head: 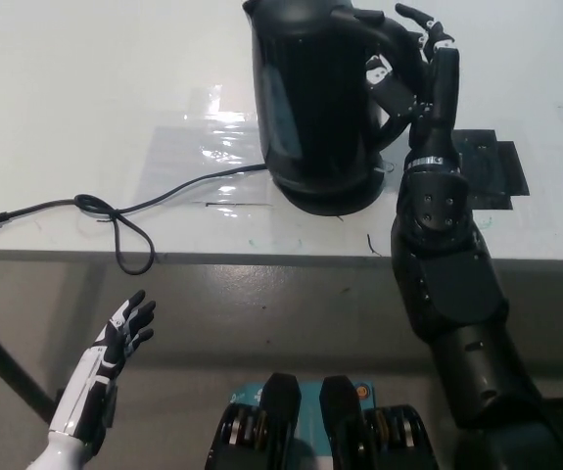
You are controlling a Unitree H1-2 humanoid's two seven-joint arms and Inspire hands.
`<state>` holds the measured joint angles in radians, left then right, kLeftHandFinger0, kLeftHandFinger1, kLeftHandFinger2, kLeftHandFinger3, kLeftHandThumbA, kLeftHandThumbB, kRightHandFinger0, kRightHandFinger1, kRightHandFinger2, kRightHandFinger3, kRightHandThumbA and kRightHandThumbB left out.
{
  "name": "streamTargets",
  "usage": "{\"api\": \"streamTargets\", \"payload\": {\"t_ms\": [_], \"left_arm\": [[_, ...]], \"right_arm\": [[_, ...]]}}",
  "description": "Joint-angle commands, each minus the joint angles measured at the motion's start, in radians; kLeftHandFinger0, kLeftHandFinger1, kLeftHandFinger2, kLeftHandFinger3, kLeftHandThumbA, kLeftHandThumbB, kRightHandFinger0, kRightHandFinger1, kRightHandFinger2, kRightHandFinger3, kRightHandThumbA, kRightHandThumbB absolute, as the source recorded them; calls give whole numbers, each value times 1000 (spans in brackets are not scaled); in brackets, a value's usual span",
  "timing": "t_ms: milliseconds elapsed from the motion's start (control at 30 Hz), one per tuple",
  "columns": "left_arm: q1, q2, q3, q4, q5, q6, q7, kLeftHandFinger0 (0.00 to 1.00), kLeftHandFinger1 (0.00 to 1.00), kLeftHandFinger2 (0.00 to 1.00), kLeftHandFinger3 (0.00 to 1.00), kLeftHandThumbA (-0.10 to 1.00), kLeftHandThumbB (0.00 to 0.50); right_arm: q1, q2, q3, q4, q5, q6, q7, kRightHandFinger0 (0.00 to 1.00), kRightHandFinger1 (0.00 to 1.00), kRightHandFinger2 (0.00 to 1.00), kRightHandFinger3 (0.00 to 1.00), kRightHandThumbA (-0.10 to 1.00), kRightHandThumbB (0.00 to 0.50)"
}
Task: A kettle and its base are kept separately on the desk infront of the robot and the robot uses its right hand to lift the kettle by its handle and places it on its base to align it correctly.
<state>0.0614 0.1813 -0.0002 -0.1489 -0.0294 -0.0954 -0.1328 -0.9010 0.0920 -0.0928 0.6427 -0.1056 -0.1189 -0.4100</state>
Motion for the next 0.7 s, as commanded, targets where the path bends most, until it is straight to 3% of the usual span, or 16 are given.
{"api": "streamTargets", "payload": {"t_ms": [0,233,400,667], "left_arm": [[-7,17,-1,-20,2,-19,-13,1000,1000,1000,1000,1000,153],[-10,20,-1,-26,3,-5,-14,1000,1000,1000,1000,1000,135],[-7,20,-2,-25,-2,-10,-17,1000,1000,1000,1000,1000,125],[-8,18,1,-24,-7,-9,-16,1000,1000,1000,1000,1000,119]], "right_arm": [[-63,-5,0,-47,-1,-124,-16,0,142,587,680,-100,134],[-42,-11,-24,-68,36,-146,-2,0,175,619,665,-100,125],[-11,2,-43,-83,73,-128,21,0,226,693,751,-100,115],[14,9,-44,-24,83,-172,20,0,232,706,755,-100,127]]}}
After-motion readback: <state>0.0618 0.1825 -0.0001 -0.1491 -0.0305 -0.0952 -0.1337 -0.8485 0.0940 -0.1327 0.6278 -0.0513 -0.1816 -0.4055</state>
